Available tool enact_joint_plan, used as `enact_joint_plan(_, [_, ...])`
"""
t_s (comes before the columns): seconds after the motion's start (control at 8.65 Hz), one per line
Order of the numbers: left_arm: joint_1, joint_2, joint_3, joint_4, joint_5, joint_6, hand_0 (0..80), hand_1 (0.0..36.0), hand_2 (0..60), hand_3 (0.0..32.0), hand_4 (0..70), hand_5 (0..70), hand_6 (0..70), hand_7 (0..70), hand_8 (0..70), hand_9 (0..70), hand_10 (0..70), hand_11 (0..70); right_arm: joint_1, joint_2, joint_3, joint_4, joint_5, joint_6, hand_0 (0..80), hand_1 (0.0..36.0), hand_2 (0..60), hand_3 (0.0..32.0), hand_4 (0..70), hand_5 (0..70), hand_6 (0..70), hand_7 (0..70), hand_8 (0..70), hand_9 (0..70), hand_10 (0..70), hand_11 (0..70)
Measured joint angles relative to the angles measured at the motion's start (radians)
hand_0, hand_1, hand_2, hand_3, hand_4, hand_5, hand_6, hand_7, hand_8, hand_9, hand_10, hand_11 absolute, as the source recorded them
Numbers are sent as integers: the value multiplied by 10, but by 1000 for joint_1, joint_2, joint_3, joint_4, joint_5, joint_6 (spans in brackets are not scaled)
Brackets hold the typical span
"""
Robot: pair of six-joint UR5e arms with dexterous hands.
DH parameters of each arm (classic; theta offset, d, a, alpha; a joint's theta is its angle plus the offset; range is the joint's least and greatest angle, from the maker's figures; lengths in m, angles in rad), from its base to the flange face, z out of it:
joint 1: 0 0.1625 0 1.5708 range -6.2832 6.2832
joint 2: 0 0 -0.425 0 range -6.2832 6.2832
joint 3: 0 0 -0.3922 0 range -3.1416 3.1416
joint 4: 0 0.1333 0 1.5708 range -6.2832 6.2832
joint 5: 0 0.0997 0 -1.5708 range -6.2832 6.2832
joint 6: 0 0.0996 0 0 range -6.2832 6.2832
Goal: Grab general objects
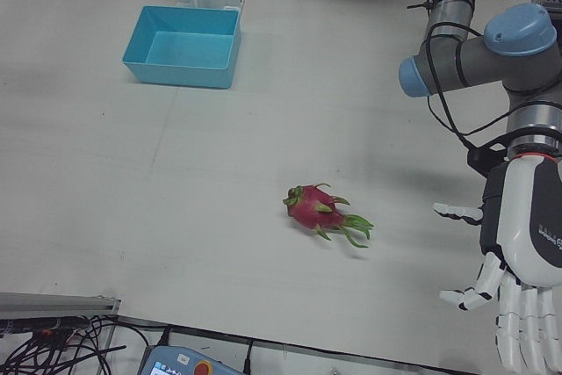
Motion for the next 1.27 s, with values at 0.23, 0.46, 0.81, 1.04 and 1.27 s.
enact_joint_plan(0.23, [1,-1,1,5,0,0,800,291,0,114,5,0,0,8,0,0,1,38,0,0,0,0,0,0,0,0,0,0,0,0,0,0,0,0,0,0])
enact_joint_plan(0.46, [0,-3,0,7,2,0,690,247,0,126,1,0,0,3,0,0,0,31,0,0,0,0,0,0,0,0,0,0,0,0,0,0,0,0,0,0])
enact_joint_plan(0.81, [-12,-4,-4,17,25,-9,685,251,0,146,0,0,0,2,0,0,0,30,1,0,0,0,0,0,0,0,0,0,0,0,0,0,0,0,0,0])
enact_joint_plan(1.04, [-32,-3,-26,21,36,-14,673,252,0,128,0,0,0,1,0,0,0,30,1,0,0,0,0,0,0,0,0,0,0,0,0,0,0,0,0,0])
enact_joint_plan(1.27, [-57,1,-155,94,59,-15,677,259,0,102,3,0,0,7,0,0,0,26,0,0,0,0,0,0,0,0,0,0,0,0,0,0,0,0,0,0])
